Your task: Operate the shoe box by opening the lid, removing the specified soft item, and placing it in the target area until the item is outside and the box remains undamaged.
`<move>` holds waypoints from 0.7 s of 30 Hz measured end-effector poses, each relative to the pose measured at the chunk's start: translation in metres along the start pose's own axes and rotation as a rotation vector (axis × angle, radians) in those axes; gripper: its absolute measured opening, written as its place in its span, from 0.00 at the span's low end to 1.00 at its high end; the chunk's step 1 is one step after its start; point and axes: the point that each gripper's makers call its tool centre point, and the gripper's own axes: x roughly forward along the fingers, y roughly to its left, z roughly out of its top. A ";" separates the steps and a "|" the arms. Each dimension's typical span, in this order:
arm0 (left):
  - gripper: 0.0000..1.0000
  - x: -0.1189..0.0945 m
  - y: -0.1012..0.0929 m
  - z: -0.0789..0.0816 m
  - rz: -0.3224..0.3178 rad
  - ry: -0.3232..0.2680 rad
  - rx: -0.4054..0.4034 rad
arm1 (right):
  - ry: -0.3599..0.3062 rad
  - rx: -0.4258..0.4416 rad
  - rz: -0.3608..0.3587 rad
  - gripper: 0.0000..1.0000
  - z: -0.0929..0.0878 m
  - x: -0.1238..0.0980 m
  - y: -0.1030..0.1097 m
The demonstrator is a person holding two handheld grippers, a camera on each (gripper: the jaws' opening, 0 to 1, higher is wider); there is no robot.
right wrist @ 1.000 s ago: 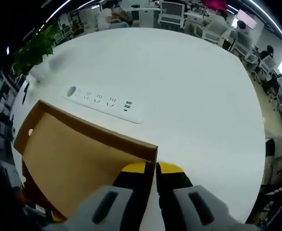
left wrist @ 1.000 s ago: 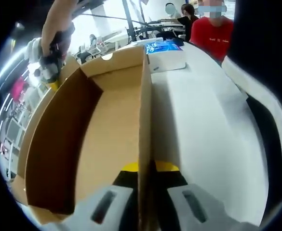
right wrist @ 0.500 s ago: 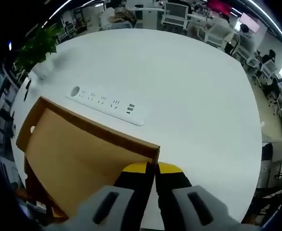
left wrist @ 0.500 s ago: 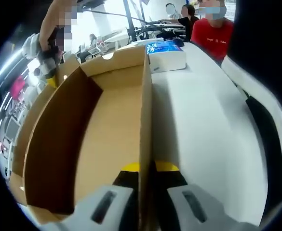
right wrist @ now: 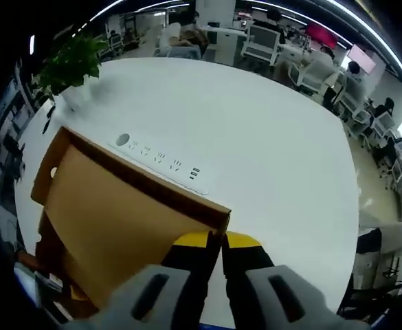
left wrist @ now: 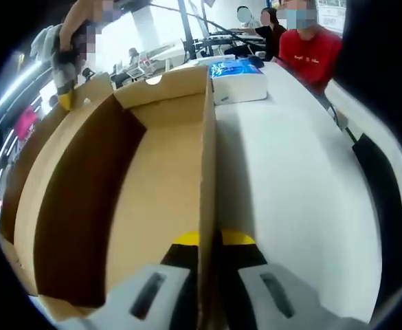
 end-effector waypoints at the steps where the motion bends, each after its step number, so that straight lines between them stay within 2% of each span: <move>1: 0.03 0.000 0.000 0.000 0.000 0.000 -0.001 | -0.008 -0.002 0.001 0.04 0.001 -0.003 0.001; 5: 0.03 0.000 0.000 -0.001 0.001 -0.001 -0.002 | -0.040 -0.005 0.005 0.04 0.007 -0.008 0.001; 15: 0.03 -0.002 0.000 0.000 0.000 -0.003 0.001 | -0.093 -0.003 0.012 0.04 0.007 -0.033 0.006; 17: 0.03 -0.001 0.001 -0.001 0.002 -0.003 0.001 | -0.106 -0.012 0.007 0.04 0.011 -0.031 0.006; 21: 0.03 -0.001 0.001 -0.001 0.002 -0.003 0.001 | -0.136 -0.011 0.006 0.04 0.007 -0.046 0.008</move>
